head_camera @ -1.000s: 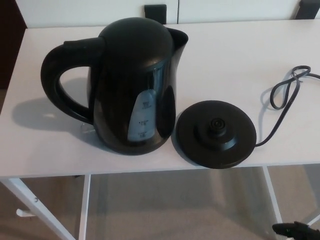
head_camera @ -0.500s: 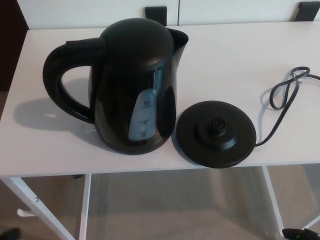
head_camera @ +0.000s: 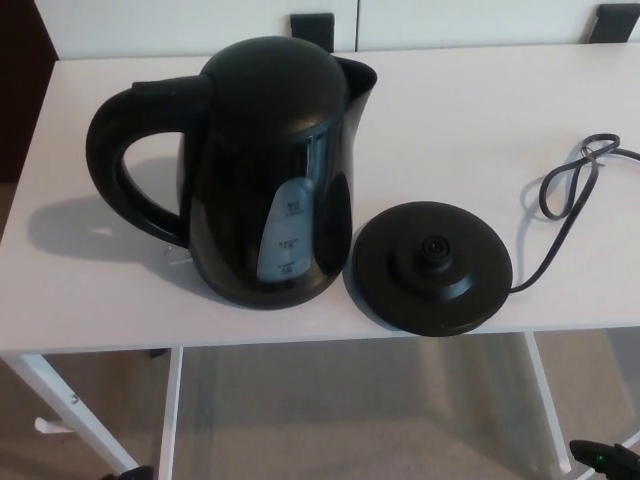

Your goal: The robot walk towards a table in front and uses its left hand to pick up the pot from the base and places it on the table

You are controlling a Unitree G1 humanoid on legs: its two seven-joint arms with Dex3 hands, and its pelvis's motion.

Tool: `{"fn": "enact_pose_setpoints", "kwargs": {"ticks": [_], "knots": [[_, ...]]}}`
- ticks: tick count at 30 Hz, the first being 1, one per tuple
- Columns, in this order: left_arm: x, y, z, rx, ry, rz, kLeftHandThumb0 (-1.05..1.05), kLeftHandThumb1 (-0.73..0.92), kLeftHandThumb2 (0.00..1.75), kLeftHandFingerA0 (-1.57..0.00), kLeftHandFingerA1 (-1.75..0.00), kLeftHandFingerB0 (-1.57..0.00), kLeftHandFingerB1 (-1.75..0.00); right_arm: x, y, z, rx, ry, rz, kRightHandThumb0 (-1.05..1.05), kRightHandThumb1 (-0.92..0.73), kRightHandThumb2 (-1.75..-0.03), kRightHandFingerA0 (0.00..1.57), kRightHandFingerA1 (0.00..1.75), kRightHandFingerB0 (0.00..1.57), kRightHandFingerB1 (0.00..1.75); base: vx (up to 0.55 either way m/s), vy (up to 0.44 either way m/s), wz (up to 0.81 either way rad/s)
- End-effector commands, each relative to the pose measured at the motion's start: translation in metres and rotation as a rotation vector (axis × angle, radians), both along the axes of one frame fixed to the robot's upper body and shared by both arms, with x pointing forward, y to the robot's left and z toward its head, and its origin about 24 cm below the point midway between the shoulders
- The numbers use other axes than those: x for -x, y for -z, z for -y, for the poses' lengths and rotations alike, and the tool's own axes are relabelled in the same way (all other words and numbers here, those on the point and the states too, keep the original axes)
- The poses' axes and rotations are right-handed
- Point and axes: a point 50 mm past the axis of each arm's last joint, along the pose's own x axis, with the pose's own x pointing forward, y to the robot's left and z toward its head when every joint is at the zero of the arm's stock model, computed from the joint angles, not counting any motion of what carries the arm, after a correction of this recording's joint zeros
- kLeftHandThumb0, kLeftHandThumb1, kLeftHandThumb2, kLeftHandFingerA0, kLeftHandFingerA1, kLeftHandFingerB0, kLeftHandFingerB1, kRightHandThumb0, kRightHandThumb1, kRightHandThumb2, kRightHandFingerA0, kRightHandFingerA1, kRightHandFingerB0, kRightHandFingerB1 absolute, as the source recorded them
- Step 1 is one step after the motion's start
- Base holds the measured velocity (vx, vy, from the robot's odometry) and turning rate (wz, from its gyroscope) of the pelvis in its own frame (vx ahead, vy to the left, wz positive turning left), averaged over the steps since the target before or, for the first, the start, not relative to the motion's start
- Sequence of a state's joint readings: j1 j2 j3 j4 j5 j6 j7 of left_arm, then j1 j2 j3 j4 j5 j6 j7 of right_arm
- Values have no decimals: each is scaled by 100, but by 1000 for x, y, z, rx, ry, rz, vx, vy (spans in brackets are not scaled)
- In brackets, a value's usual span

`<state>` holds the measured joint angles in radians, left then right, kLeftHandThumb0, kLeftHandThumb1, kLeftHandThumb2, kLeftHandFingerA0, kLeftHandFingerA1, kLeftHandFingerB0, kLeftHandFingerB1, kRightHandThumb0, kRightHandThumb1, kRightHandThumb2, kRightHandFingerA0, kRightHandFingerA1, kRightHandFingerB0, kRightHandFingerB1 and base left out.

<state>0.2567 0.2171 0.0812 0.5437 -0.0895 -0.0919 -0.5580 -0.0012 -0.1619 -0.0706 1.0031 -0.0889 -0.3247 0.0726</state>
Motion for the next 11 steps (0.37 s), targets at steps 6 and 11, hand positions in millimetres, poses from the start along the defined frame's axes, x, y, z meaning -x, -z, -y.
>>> {"fn": "enact_pose_setpoints", "kwargs": {"ticks": [6, 11], "knots": [[-3, -6, -33, -50, -107, 18, -61, 47, 85, 0, -31, -1, -26, -10, -6, 4, 8, 2, 36, -20, -55, -90, 28, 53, 22, 50, 0, 0, 0], [-2, -9, -40, -49, -141, 35, -57, 61, 63, -3, -23, -3, -21, -10, -5, 2, 11, -3, 31, -19, -55, -90, 27, 53, 22, 50, 0, 0, 0]]}}
